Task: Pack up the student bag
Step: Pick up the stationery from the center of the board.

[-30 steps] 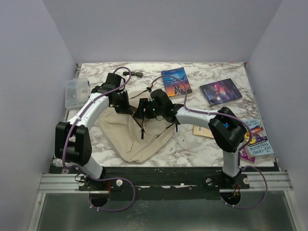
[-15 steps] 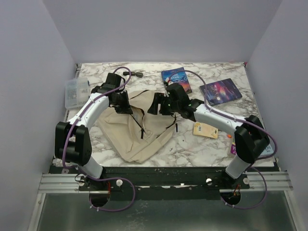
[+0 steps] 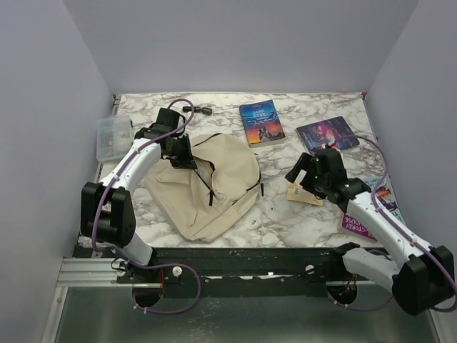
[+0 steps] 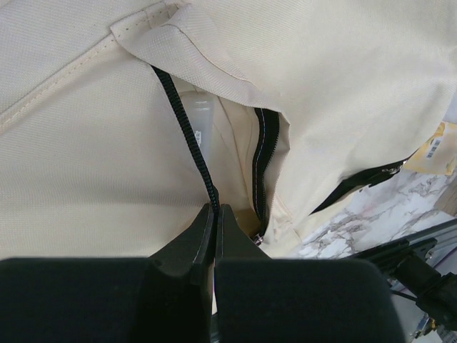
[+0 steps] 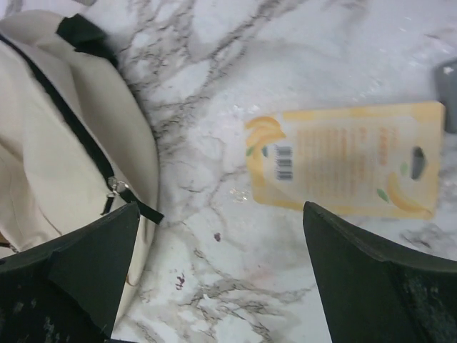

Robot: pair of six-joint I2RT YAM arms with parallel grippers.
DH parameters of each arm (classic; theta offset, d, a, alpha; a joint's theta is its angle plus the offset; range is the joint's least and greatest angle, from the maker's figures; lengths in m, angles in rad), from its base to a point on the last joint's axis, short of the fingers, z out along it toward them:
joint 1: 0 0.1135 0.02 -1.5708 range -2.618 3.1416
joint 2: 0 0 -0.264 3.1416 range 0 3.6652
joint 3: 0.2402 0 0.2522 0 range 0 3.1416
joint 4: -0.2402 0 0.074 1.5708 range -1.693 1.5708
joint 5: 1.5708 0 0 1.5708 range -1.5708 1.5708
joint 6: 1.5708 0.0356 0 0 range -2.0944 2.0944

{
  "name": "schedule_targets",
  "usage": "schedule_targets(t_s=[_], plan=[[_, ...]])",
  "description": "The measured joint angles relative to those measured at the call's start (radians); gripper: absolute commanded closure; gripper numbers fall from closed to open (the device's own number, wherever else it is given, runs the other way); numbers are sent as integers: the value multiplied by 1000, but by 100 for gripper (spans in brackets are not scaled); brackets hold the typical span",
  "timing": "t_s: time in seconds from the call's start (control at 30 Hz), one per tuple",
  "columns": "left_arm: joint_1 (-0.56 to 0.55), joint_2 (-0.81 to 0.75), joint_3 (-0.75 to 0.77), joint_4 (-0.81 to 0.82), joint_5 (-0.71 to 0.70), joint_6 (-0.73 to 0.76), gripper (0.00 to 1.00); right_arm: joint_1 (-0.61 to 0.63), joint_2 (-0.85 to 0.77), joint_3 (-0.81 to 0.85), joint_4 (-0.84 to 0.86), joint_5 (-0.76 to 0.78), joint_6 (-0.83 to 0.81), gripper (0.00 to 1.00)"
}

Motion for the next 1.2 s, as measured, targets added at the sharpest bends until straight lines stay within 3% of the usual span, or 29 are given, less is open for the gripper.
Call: schedule_targets(t_s=[0.17,0.47,0.57,0.9,1.2], plan=[[0,0,0,0,1,0,100,-90,-147,-92,-85,34,63,0],[0,0,0,0,3,0,100,-318,-125,-243,-74,-135,108,14],[0,0,0,0,3,0,100,-345,-124,-300,-14,-221,136,15],[0,0,0,1,3,0,100,-439,-109,-473,332,-397,289,38],[0,0,0,2,3,0,100,-468,-27,-482,455,-396,335,37]])
